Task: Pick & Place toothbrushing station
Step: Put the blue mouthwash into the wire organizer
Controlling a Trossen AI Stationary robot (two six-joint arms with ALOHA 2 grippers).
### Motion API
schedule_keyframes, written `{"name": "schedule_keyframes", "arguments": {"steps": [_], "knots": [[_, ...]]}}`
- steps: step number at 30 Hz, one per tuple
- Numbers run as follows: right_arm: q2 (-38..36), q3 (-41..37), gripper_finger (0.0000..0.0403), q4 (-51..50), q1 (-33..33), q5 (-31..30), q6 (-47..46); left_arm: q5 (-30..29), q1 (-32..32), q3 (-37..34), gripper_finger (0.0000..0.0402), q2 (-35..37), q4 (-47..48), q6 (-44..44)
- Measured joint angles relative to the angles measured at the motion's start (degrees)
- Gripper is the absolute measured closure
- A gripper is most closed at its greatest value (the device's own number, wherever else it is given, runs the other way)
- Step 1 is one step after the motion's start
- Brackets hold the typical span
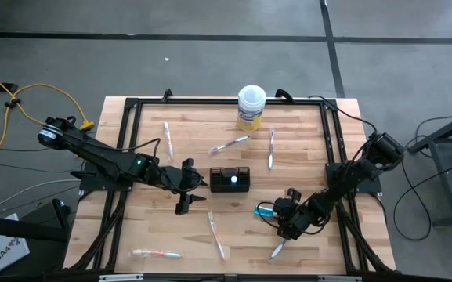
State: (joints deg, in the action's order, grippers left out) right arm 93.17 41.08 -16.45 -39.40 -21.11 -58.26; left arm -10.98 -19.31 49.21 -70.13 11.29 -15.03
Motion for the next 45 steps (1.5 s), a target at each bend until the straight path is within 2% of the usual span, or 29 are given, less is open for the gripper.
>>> {"name": "schedule_keyframes", "arguments": {"steps": [7,18,24,29,45], "knots": [[0.02,0.0,0.0248,0.04,0.0,-0.02,0.0,0.0,0.0,0.0,0.0177,0.02,-0.01,0.0],[0.07,0.0,0.0312,0.13,0.02,-0.08,0.0,0.0,0.0,0.0,0.0177,0.04,-0.01,0.01],[0.07,0.0,0.03,0.31,0.04,0.32,-0.21,0.02,0.0,0.0,0.0177,0.04,-0.01,0.02],[0.04,0.02,0.0318,0.48,0.07,1.53,-0.13,0.02,0.0,0.0,0.0177,0.04,0.01,0.02],[-4.53,0.0,0.0318,0.48,0.74,7.76,-0.04,1.2,0.0,0.0,0.0177,0.06,-0.01,-0.02]]}}
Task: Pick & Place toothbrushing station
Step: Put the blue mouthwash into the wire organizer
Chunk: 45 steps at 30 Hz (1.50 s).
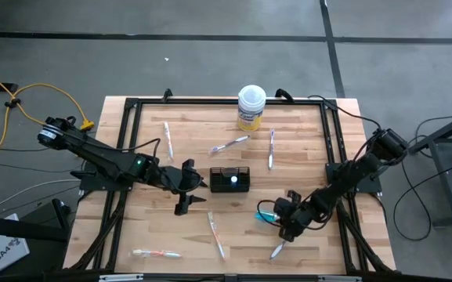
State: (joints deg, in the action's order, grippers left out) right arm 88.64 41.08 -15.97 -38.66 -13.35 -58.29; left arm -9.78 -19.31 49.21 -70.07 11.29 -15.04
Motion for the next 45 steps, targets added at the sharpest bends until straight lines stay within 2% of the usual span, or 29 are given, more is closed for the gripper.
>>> {"name": "schedule_keyframes", "arguments": {"steps": [5,8,18,24,30,34,39,45], "knots": [[-2.6,0.04,0.0318,0.1,1.25,1.51,1.02,0.18,0.0,0.0,0.0177,0.01,0.0,-0.14],[-3.74,0.7,0.0318,-0.2,2.21,1.63,3.08,2.28,0.0,0.0,0.0177,0.01,-0.11,-2.04],[-4.76,6.54,0.0318,0.31,7.39,3.33,11.7,3.72,0.0,0.0,0.0177,-0.18,-0.45,-0.04],[-4.76,9.3,0.0318,3.86,9.86,5.84,13.07,3.44,-1.2,-0.02,0.0177,-2.04,-4.18,11.16],[-4.76,9.29,0.0318,15.34,11.98,13.21,12.24,-1.54,-4.34,-0.02,0.0177,-4.6,-11.37,27.6],[-4.76,9.29,0.0318,21.46,12.81,16.55,12.04,-2.62,-6.02,-0.04,0.0177,-6.29,-16.62,36.15],[-4.76,9.29,0.0318,26.54,12.96,18.4,11.72,-2.81,-7.05,-0.04,0.0177,-7.24,-22.17,41.28],[-4.76,9.29,0.0318,28.09,12.96,18.43,11.4,-3.37,-7.06,-0.04,0.0177,-7.51,-27.19,44.95]]}}
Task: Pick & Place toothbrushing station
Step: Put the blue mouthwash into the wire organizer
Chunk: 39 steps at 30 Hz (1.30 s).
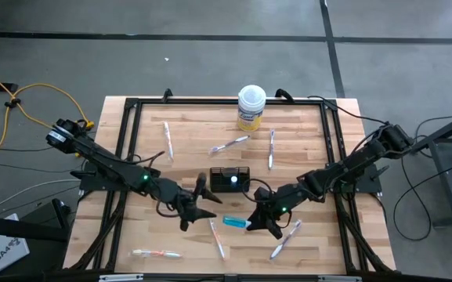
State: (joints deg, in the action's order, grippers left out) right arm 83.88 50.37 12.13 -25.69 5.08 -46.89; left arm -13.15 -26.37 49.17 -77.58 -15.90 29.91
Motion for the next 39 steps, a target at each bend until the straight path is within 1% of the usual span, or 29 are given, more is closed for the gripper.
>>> {"name": "schedule_keyframes", "arguments": {"steps": [7,16,23,33,36,39], "knots": [[0.0,0.0,0.0318,1.64,0.96,0.12,-1.37,1.91,0.0,0.0,0.0177,0.0,-1.4,4.15],[0.0,0.0,0.0318,4.25,3.3,2.86,-1.53,2.03,0.02,0.0,0.0177,-0.02,-3.47,6.91],[0.0,-0.01,0.0318,5.39,5.05,4.66,-1.52,2.05,0.09,0.02,0.0177,-0.04,-5.15,10.73],[0.0,-0.02,0.0318,6.62,6.66,7.07,-1.49,2.04,0.11,0.02,0.0177,-0.04,-7.16,12.33],[0.0,-0.02,0.0318,6.6,6.62,7.08,-1.45,2.05,0.52,0.02,0.0185,-0.04,-7.26,12.29],[0.0,-0.02,0.0318,6.62,6.6,7.1,-1.38,2.05,1.2,0.02,0.0206,-0.04,-7.3,11.8]]}}
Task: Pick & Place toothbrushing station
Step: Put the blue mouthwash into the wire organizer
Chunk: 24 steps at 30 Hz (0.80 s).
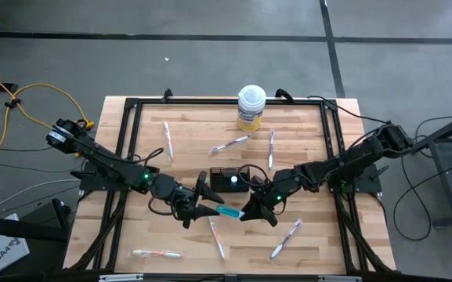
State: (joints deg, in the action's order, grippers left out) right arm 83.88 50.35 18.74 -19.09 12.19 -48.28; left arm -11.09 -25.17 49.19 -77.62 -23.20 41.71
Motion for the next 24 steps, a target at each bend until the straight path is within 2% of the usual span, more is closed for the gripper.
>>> {"name": "schedule_keyframes", "arguments": {"steps": [6,12,24], "knots": [[0.0,0.0,0.0318,-0.02,-0.02,0.02,0.07,2.32,1.2,0.0,0.026,0.0,0.02,-2.53],[0.0,0.0,0.0318,-0.02,-0.02,0.04,0.12,3.06,1.44,0.0,0.0297,0.0,0.07,-2.73],[0.0,0.0,0.0318,-0.03,-0.02,0.04,0.5,3.04,1.44,0.0,0.0311,0.0,0.04,-2.73]]}}
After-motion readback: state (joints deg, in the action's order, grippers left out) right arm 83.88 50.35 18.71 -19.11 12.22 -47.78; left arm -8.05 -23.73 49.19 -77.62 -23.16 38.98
